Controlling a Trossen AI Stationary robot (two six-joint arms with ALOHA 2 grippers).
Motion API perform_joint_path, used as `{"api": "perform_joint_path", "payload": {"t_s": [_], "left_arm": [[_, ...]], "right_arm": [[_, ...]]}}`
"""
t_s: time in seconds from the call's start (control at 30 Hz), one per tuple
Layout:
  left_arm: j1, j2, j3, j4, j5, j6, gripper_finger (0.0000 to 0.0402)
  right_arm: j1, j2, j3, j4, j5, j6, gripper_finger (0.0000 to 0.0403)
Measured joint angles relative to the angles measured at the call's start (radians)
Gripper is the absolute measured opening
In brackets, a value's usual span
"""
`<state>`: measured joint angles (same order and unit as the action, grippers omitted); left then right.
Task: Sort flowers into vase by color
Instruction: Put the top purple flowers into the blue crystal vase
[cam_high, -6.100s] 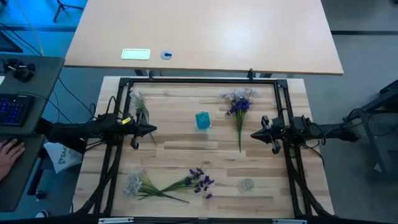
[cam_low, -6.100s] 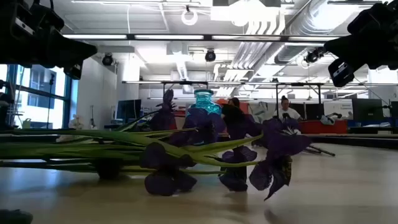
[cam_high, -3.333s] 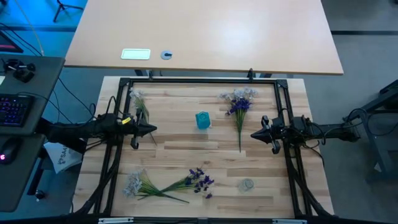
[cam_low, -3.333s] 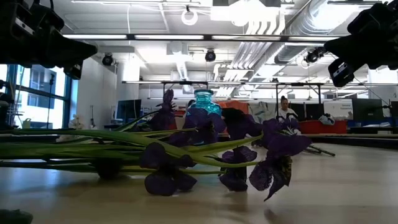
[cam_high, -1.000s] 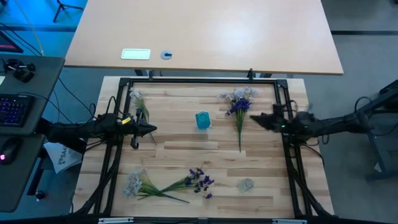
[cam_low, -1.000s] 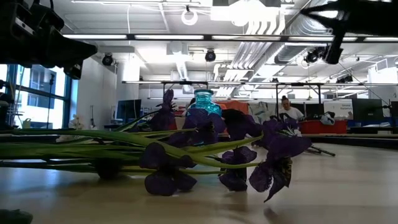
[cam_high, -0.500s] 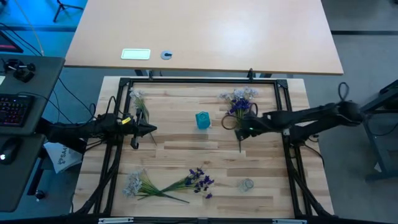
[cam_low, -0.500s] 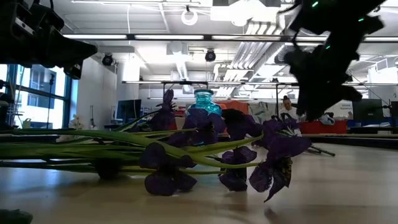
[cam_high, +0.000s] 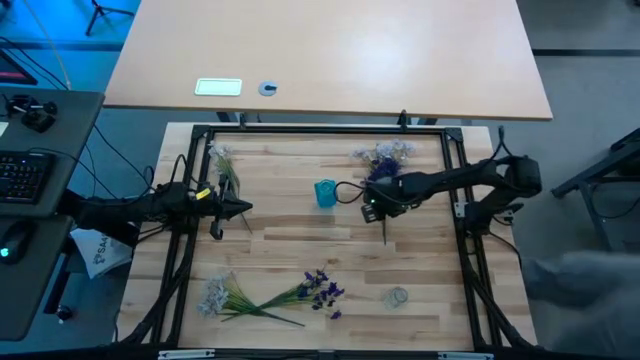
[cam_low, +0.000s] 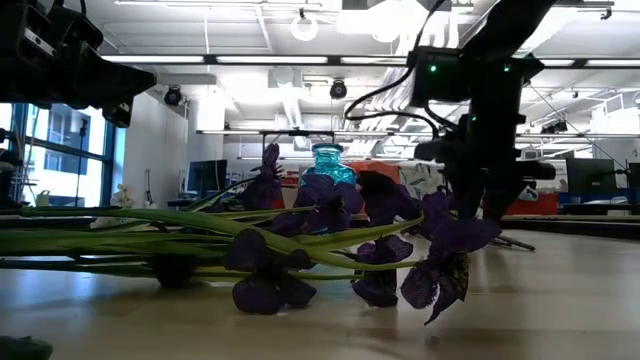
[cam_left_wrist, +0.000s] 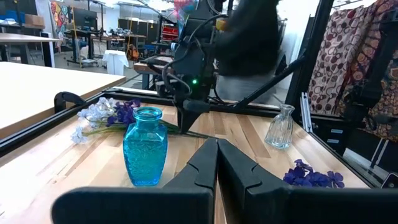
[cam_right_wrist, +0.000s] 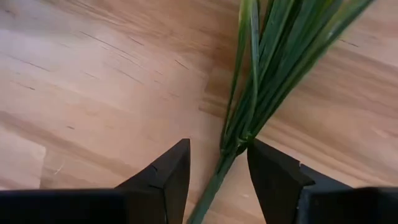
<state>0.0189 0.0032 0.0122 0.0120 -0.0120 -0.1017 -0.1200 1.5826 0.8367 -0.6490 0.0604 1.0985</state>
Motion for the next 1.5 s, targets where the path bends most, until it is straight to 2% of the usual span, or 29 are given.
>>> {"api": "perform_joint_path", "payload": {"t_s": [0.37, 0.63, 0.77, 0.9, 1.2, 1.33, 1.5], "left_arm": [[0.000, 0.000, 0.000, 0.000, 0.000, 0.000, 0.0000], [0.000, 0.000, 0.000, 0.000, 0.000, 0.000, 0.0000], [0.000, 0.000, 0.000, 0.000, 0.000, 0.000, 0.0000], [0.000, 0.000, 0.000, 0.000, 0.000, 0.000, 0.0000], [0.000, 0.000, 0.000, 0.000, 0.000, 0.000, 0.0000], [0.000, 0.000, 0.000, 0.000, 0.000, 0.000, 0.0000], [0.000, 0.000, 0.000, 0.000, 0.000, 0.000, 0.0000]], "right_arm": [[0.000, -0.002, 0.004, -0.029, 0.042, 0.019, 0.0121], [0.000, -0.018, 0.000, -0.068, 0.044, -0.007, 0.0042], [0.000, -0.019, 0.000, -0.067, 0.044, 0.022, 0.0026], [0.000, -0.019, 0.000, -0.068, 0.044, 0.023, 0.0048], [0.026, -0.019, -0.001, -0.069, 0.018, 0.019, 0.0143], [0.037, -0.019, -0.001, -0.079, 0.049, 0.034, 0.0154], [0.038, -0.019, -0.001, -0.112, 0.052, 0.046, 0.0143]]}}
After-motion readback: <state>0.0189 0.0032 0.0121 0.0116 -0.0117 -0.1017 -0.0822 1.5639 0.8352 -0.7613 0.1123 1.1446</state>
